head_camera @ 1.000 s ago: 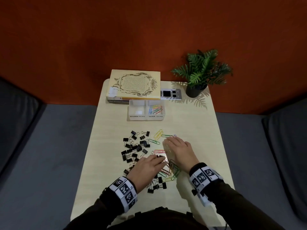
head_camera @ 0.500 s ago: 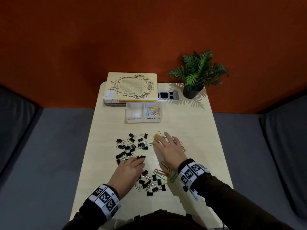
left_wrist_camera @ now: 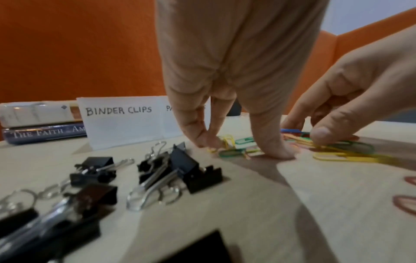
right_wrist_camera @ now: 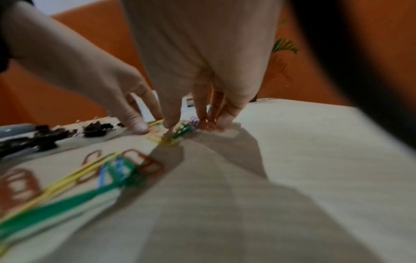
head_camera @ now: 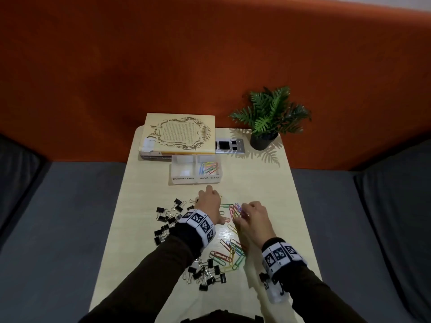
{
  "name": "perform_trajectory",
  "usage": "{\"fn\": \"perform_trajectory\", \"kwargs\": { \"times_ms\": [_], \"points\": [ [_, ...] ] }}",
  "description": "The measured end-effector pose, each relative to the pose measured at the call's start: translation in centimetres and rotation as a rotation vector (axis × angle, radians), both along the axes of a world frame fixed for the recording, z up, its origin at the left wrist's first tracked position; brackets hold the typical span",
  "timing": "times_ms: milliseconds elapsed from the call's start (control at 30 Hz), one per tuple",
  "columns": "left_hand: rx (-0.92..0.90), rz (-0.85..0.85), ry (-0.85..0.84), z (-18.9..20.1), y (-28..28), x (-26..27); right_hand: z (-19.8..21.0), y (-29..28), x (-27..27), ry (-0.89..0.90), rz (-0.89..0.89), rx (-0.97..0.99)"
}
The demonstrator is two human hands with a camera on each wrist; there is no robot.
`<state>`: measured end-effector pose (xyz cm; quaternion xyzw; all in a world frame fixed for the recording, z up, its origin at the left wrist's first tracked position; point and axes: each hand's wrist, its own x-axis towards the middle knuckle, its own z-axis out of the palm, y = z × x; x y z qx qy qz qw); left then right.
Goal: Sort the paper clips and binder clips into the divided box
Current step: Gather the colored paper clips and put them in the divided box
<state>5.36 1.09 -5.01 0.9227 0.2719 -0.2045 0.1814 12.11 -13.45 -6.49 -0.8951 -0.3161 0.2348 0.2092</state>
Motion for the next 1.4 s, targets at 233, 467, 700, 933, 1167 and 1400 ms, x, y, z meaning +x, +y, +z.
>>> {"fn": "perform_trajectory", "kwargs": {
  "times_ms": [233, 467, 700, 933, 1167, 1400],
  "points": [
    [0.007, -0.044, -0.072, -1.7, 0.0, -1.2, -0.7, 0.9, -2.1, -0.062, -0.044, 0.126],
    [0.029, -0.008, -0.091, -1.7, -0.6, -2.6, -0.1, 1.2, -1.5, -0.014, -0.119, 0.085],
    [0.022, 0.056, -0.081, -1.0, -0.8, -3.8, 2.9, 2.3, 0.3, -0.032, -0.159, 0.209],
    [0.045, 0.048, -0.089, -0.6, -1.6, -5.1, 6.2, 12.8, 4.0, -0.008, -0.032, 0.217],
    [-0.007, 0.048, -0.066, -0.1, -1.8, -5.2, 5.4, 18.0, 5.5, 0.076, 0.068, -0.087],
    [-0.079, 0.174, -0.184, 1.9, -0.3, -4.6, 5.9, 13.5, 5.3, 0.010, 0.062, 0.170]
  ]
}}
